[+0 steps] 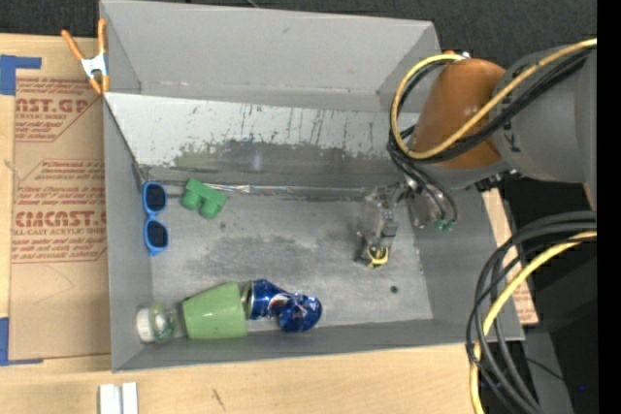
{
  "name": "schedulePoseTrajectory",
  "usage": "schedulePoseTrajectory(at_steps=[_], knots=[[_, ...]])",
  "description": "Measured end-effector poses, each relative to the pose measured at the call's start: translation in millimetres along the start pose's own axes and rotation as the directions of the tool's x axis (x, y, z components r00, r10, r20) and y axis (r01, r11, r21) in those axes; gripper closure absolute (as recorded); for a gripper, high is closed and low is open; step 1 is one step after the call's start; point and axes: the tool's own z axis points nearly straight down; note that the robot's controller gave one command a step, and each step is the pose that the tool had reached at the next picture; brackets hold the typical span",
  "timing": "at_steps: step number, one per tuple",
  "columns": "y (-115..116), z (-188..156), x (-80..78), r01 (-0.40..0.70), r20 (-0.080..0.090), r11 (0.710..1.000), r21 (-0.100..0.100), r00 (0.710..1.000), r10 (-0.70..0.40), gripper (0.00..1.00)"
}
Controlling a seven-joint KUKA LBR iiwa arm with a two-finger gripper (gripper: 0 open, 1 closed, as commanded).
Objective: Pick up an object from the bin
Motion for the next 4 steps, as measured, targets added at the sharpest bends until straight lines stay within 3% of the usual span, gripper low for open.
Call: schedulePoseTrajectory(at_steps=[1,2,3,4], knots=[[0,0,0.1,0.0,-0.001,1.0,0.0,1.0,0.0,0.0],[0,17,51.3,0.038,-0.006,0.999,-0.001,0.999,-0.038,0.0],[0,15,48.3,0.04,-0.001,0.999,0.0,0.999,-0.04,1.0],[-25,-102,-0.5,0.079,0.009,0.997,0.003,0.997,-0.079,1.0]])
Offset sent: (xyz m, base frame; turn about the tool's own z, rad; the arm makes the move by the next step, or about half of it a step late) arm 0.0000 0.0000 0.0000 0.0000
